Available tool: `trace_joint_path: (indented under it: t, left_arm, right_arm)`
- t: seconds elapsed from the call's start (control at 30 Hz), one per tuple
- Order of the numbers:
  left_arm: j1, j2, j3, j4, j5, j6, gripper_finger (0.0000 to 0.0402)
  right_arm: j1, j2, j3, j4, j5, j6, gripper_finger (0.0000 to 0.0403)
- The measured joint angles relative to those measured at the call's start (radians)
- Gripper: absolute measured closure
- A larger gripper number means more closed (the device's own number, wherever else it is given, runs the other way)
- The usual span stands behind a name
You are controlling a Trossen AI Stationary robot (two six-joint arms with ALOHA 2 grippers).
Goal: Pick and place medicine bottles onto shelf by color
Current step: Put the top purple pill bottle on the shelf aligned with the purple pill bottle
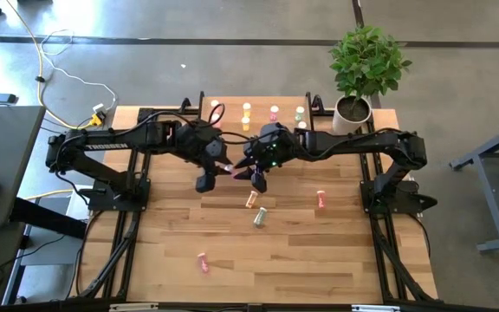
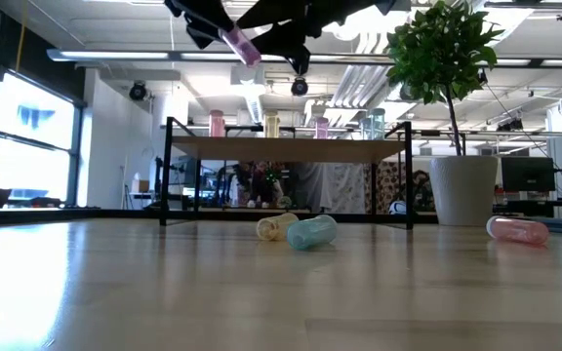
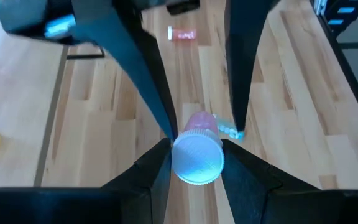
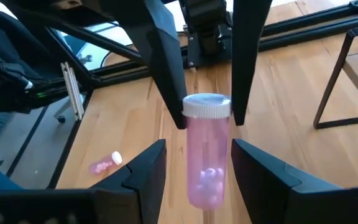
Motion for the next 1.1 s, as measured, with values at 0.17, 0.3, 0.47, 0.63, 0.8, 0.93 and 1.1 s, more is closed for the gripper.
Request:
trace_joint_path:
  t: [0.17,0.3,0.47,0.63,0.8,0.93,1.1]
  left_arm:
    - [0.000,0.000,0.000,0.018,0.000,0.000,0.0284]
    - [-0.002,0.000,0.000,0.018,0.000,0.001,0.0284]
    - [-0.003,0.000,0.000,0.034,0.000,0.001,0.0284]
    - [-0.003,0.000,0.000,0.036,-0.015,0.001,0.0284]
    - [-0.003,0.000,-0.001,0.036,-0.019,0.000,0.0284]
    - [-0.003,0.000,-0.001,0.036,-0.020,-0.002,0.0284]
    - [-0.003,0.000,-0.001,0.036,-0.017,-0.001,0.0282]
  right_arm:
    - [0.000,0.000,0.000,-0.005,0.001,0.002,0.0231]
    - [0.000,0.000,0.000,-0.006,0.002,0.003,0.0236]
    - [-0.004,0.000,0.000,-0.006,-0.001,0.006,0.0263]
    - [-0.006,0.000,0.000,-0.006,-0.004,0.023,0.0292]
    - [-0.006,-0.001,0.000,-0.007,-0.006,0.023,0.0314]
    - [-0.006,-0.001,0.000,-0.007,-0.007,0.026,0.0319]
    - [-0.006,-0.001,0.000,-0.007,-0.007,0.028,0.0320]
